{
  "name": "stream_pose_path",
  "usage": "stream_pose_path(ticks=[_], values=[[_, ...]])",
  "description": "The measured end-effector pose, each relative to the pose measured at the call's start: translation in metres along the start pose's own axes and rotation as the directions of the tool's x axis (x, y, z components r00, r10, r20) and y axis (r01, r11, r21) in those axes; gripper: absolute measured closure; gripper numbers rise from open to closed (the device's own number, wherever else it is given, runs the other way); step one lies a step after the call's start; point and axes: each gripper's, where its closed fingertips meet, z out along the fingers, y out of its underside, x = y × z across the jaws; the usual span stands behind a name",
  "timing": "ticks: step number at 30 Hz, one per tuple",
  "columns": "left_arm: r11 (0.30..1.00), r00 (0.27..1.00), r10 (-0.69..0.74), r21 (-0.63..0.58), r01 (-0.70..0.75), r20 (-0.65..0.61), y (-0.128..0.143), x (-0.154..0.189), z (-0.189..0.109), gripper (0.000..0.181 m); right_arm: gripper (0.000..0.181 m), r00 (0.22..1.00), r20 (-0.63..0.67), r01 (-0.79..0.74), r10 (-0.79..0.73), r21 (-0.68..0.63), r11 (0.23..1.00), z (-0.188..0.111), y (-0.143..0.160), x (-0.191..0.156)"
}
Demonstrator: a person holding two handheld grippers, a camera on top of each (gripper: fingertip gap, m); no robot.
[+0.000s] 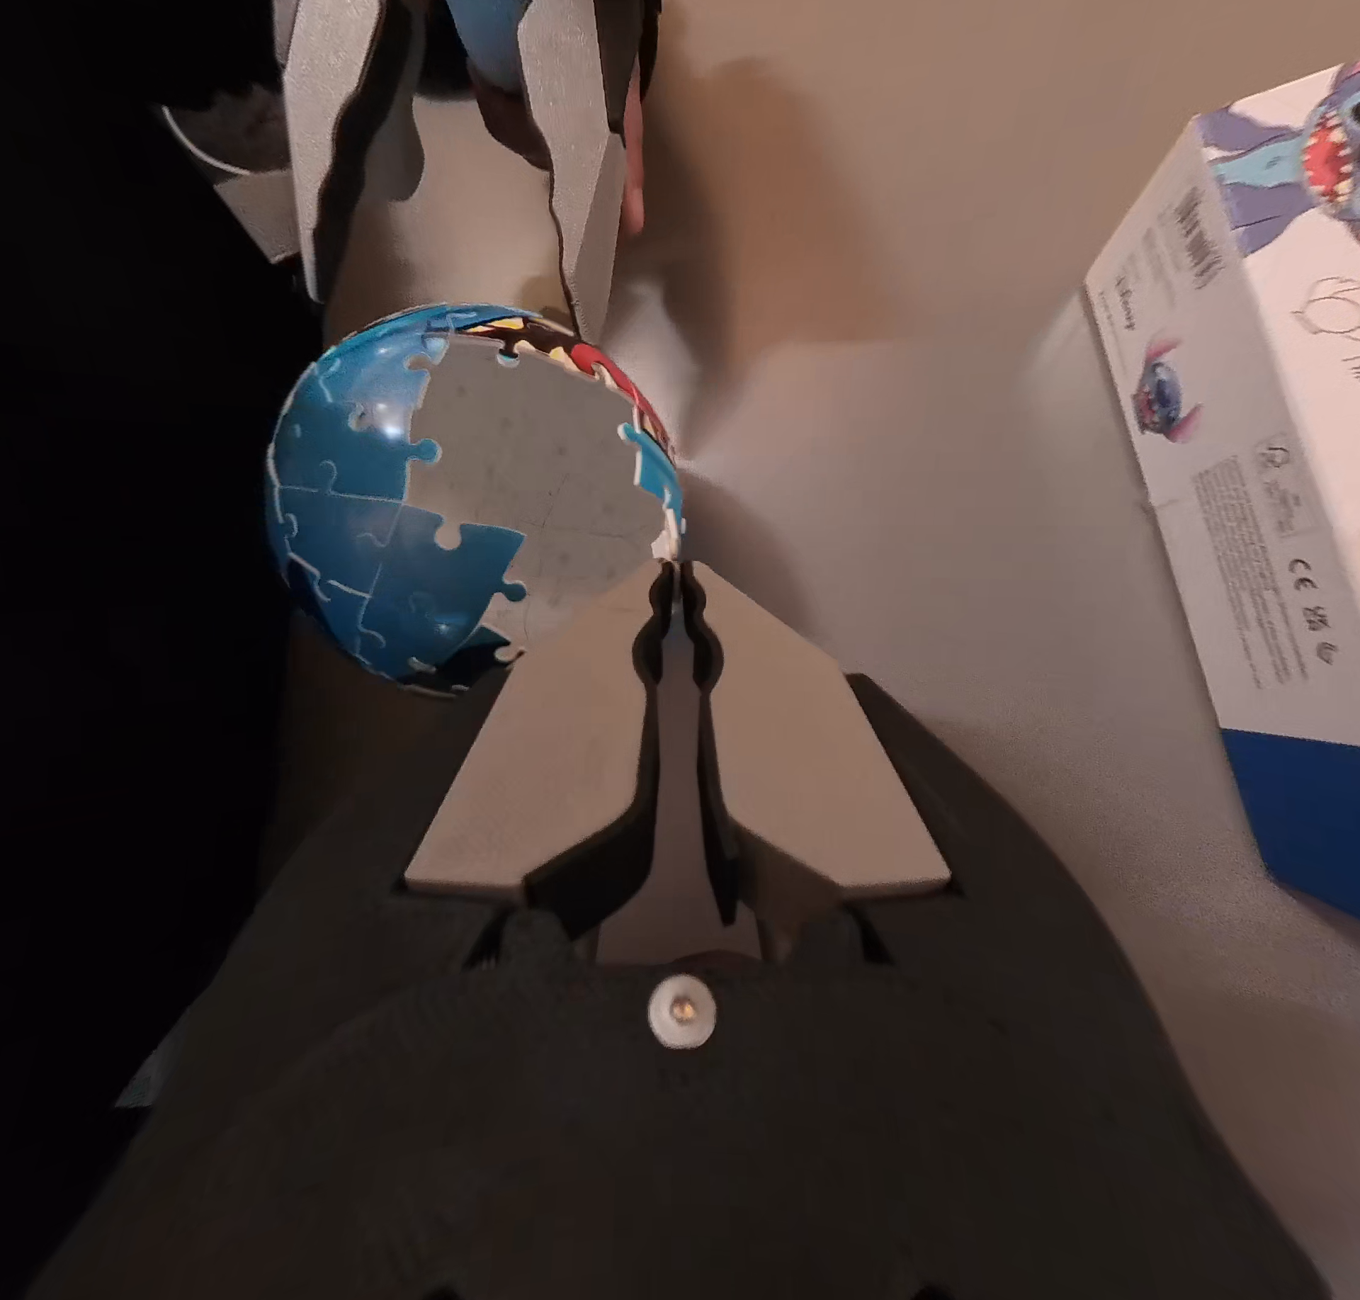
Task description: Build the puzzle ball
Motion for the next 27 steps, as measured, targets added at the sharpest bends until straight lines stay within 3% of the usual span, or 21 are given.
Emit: stream_pose_path(ticks=[5, 9, 14, 18, 21, 27], values=[[0.997, 0.998, 0.053, 0.050, -0.055, 0.036, -0.007, -0.004, -0.009, 0.092, 0.181, 0.999, -0.042, -0.028, 0.033, 0.110, 0.994, -0.017, -0.008, 0.006], [0.995, 0.995, 0.008, 0.096, -0.018, 0.103, -0.009, -0.020, -0.020, 0.097, 0.181, 0.992, -0.066, -0.093, 0.109, 0.213, 0.973, -0.032, -0.008, 0.012], [0.985, 0.988, -0.037, 0.174, 0.011, 0.149, -0.015, -0.029, -0.035, 0.101, 0.181, 0.937, -0.196, -0.227, 0.290, 0.291, 0.929, -0.050, 0.029, 0.044], [0.979, 0.982, -0.084, 0.196, 0.051, 0.167, -0.015, -0.032, -0.040, 0.099, 0.181, 0.894, -0.166, -0.349, 0.416, 0.326, 0.879, -0.037, 0.072, 0.053], [0.971, 0.977, -0.103, 0.231, 0.057, 0.189, -0.018, -0.033, -0.042, 0.099, 0.181, 0.879, -0.210, -0.370, 0.428, 0.268, 0.890, -0.020, 0.098, 0.056], [0.977, 0.971, -0.025, 0.213, -0.027, 0.239, -0.018, -0.023, -0.038, 0.096, 0.181, 0.888, -0.247, -0.329, 0.387, 0.246, 0.912, -0.008, 0.111, 0.054]])
